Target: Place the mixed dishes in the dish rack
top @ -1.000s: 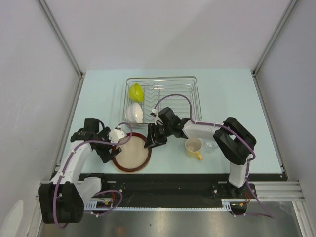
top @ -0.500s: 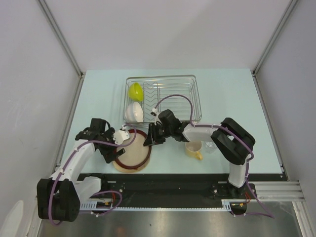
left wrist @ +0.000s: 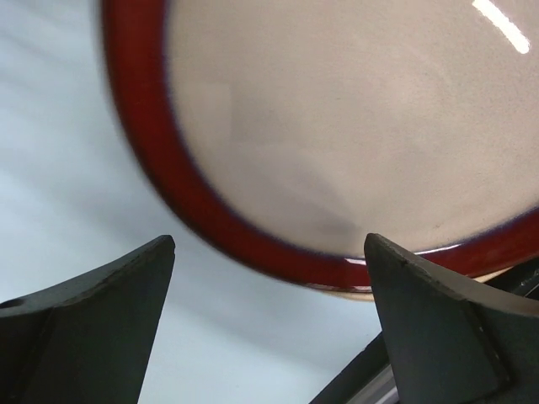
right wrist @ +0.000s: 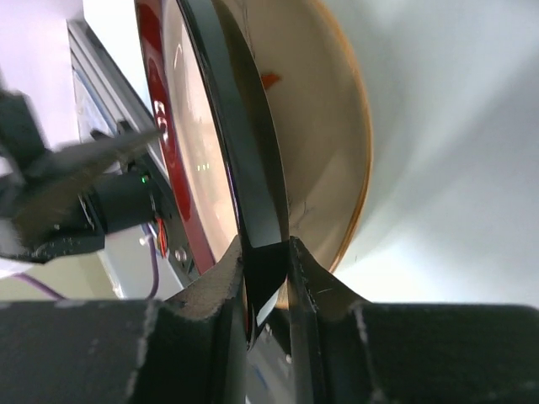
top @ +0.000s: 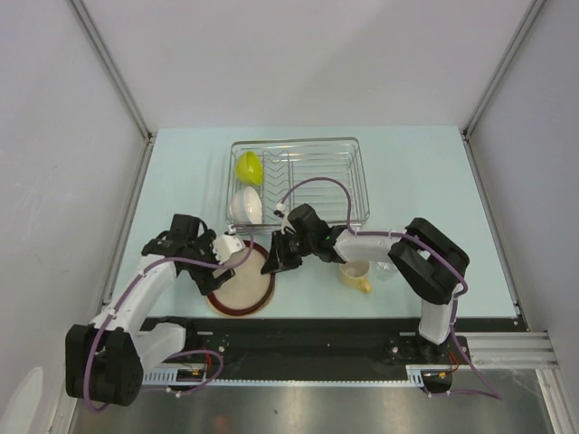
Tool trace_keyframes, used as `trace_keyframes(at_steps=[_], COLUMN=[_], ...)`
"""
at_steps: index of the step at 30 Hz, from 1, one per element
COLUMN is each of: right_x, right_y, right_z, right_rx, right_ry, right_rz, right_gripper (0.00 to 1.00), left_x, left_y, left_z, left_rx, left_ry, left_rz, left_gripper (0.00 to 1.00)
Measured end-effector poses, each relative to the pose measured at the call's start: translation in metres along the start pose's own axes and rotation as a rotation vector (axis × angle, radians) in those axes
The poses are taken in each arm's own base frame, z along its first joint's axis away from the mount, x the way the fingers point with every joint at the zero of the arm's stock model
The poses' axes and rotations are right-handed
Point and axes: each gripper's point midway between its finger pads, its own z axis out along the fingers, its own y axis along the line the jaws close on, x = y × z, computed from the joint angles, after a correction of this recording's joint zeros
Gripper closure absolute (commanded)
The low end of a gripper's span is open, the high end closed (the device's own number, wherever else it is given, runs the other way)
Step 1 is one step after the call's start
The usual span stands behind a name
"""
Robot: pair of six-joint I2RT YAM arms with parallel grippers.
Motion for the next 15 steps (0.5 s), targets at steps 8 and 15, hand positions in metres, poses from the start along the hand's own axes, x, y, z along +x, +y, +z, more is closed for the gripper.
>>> trace_keyframes(at_steps=[8,15], right_x=[0.009,-0.004], right_y=[-0.004,-0.004], right_z=[-0.025,-0.073], right_rx=[0.061,0.149], right_ry=[0.042,0.050], right_rz=[-0.004,-0.126], right_gripper=[1.00,1.00], left_x=[-0.056,-0.060], left_y=[0.048,0.115], left_z=[-0.078,-0.166], left_rx=[-0.181,-0.381], left_ry=[-0.146,-0.222], left_rz=[0.017,-0.115], left_gripper=[0.00,0.00])
